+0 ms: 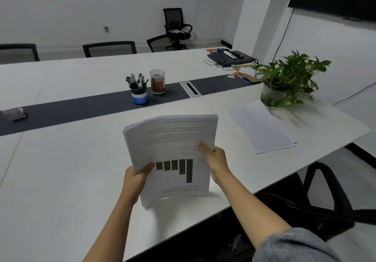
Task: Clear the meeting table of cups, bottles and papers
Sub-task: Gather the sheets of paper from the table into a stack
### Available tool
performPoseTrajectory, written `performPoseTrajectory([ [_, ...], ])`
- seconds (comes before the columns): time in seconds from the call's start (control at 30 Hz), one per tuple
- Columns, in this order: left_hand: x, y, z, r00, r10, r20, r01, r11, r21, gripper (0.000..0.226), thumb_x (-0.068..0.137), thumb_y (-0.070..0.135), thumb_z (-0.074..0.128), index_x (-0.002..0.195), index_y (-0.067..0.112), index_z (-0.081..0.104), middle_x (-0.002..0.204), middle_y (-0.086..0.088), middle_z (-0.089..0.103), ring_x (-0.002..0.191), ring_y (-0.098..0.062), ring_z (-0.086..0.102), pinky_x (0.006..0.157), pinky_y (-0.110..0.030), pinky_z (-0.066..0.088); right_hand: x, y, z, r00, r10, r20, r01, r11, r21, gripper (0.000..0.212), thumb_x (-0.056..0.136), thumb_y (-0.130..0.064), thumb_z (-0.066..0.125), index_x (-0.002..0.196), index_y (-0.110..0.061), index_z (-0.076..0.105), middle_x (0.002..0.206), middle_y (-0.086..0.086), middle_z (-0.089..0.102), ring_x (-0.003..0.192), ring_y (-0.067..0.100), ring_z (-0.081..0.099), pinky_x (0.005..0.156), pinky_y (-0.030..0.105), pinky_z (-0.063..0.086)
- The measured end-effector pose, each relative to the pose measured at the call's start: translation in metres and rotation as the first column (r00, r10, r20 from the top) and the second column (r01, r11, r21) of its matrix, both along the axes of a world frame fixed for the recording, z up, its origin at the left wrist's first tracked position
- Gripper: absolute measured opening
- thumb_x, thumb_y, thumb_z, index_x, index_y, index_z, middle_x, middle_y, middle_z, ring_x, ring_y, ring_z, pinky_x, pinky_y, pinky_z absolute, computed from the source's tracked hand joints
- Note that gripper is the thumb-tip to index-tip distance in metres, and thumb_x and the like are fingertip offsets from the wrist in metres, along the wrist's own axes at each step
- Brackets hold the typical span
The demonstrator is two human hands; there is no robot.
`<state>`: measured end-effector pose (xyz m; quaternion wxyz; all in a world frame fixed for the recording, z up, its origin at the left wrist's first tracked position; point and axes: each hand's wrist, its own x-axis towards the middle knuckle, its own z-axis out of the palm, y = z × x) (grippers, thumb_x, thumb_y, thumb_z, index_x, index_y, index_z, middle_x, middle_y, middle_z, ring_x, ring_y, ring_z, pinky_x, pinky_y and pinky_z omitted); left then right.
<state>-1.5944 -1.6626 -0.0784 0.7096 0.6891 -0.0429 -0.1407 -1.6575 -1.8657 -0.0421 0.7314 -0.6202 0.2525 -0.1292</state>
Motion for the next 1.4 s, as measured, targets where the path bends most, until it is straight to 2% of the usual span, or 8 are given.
performPoseTrajectory([
  [0.13,0.007,-0.040,0.021,0.998,0.061,-0.001,-0.061,0.997,-0.039,0.004,0.084,0.010,0.064,0.080,0.012,0.063,0.082,-0.005,0.065,0.072,-0.023,0.061,0.053,-0.021,0.054,0.001,-0.042,0.020,0.998,0.062,0.030,-0.059,0.993,-0.102,0.013,0.090,-0.026,0.058,0.093,-0.015,0.063,0.086,-0.004,0.069,0.077,0.012,0.066,0.068,0.023,0.057],
  [0.43,0.011,-0.166,-0.019,0.907,0.335,-0.256,-0.321,0.942,0.095,0.014,0.084,0.003,0.060,0.097,0.005,0.057,0.095,-0.010,0.058,0.079,-0.027,0.052,0.073,-0.032,0.040,-0.026,-0.223,-0.029,0.889,0.029,-0.457,-0.199,0.923,-0.328,0.016,0.090,-0.010,0.051,0.075,-0.010,0.056,0.070,0.006,0.056,0.059,0.016,0.048,0.057,0.025,0.036],
  [0.53,0.005,-0.199,-0.047,0.868,0.377,-0.325,-0.323,0.923,0.207,0.022,0.078,0.004,0.063,0.098,-0.005,0.061,0.091,-0.015,0.058,0.080,-0.029,0.052,0.073,-0.035,0.041,-0.028,-0.277,-0.065,0.777,-0.103,-0.622,-0.298,0.809,-0.506,0.019,0.088,-0.014,0.051,0.076,0.000,0.056,0.081,0.018,0.057,0.075,0.028,0.053,0.068,0.031,0.040],
  [0.67,-0.002,-0.209,-0.066,0.830,0.420,-0.368,-0.307,0.894,0.327,0.038,0.055,0.019,0.065,0.085,-0.002,0.057,0.090,-0.019,0.061,0.078,-0.031,0.054,0.074,-0.038,0.045,-0.020,-0.298,-0.092,0.690,-0.115,-0.715,-0.471,0.679,-0.564,0.044,0.090,-0.035,0.052,0.119,-0.001,0.053,0.129,0.018,0.045,0.122,0.034,0.039,0.096,0.035,0.038],
  [0.93,0.001,-0.206,-0.084,0.805,0.472,-0.359,-0.319,0.856,0.408,0.042,0.075,0.008,0.068,0.115,0.001,0.056,0.106,-0.014,0.060,0.092,-0.034,0.057,0.076,-0.039,0.047,0.007,-0.310,-0.118,0.610,-0.230,-0.758,-0.639,0.423,-0.642,0.072,0.077,-0.053,0.060,0.124,0.000,0.045,0.130,0.020,0.043,0.119,0.033,0.039,0.093,0.035,0.041],
  [1.1,-0.009,-0.200,-0.093,0.787,0.443,-0.429,-0.306,0.885,0.351,0.033,0.080,0.004,0.063,0.111,0.007,0.051,0.111,-0.015,0.059,0.094,-0.035,0.058,0.080,-0.043,0.049,0.024,-0.321,-0.112,0.563,-0.239,-0.791,-0.719,0.330,-0.611,0.045,0.080,-0.038,0.060,0.113,-0.006,0.055,0.122,0.019,0.048,0.110,0.032,0.046,0.090,0.032,0.044],
  [1.27,-0.017,-0.200,-0.097,0.784,0.429,-0.449,-0.319,0.899,0.302,0.035,0.086,0.008,0.058,0.120,0.007,0.048,0.113,-0.014,0.058,0.095,-0.034,0.057,0.080,-0.043,0.048,0.016,-0.336,-0.114,0.615,-0.278,-0.738,-0.728,0.159,-0.667,0.027,0.093,-0.017,0.050,0.118,-0.007,0.054,0.121,0.015,0.052,0.109,0.029,0.052,0.084,0.030,0.046],
  [1.4,-0.019,-0.200,-0.097,0.788,0.418,-0.453,-0.327,0.906,0.267,0.034,0.089,0.012,0.055,0.122,0.006,0.047,0.116,-0.013,0.057,0.095,-0.032,0.057,0.080,-0.041,0.047,0.014,-0.334,-0.107,0.816,-0.114,-0.567,-0.567,0.035,-0.823,0.032,0.089,0.002,0.037,0.111,-0.007,0.059,0.104,0.015,0.062,0.093,0.032,0.063,0.066,0.033,0.047],
])
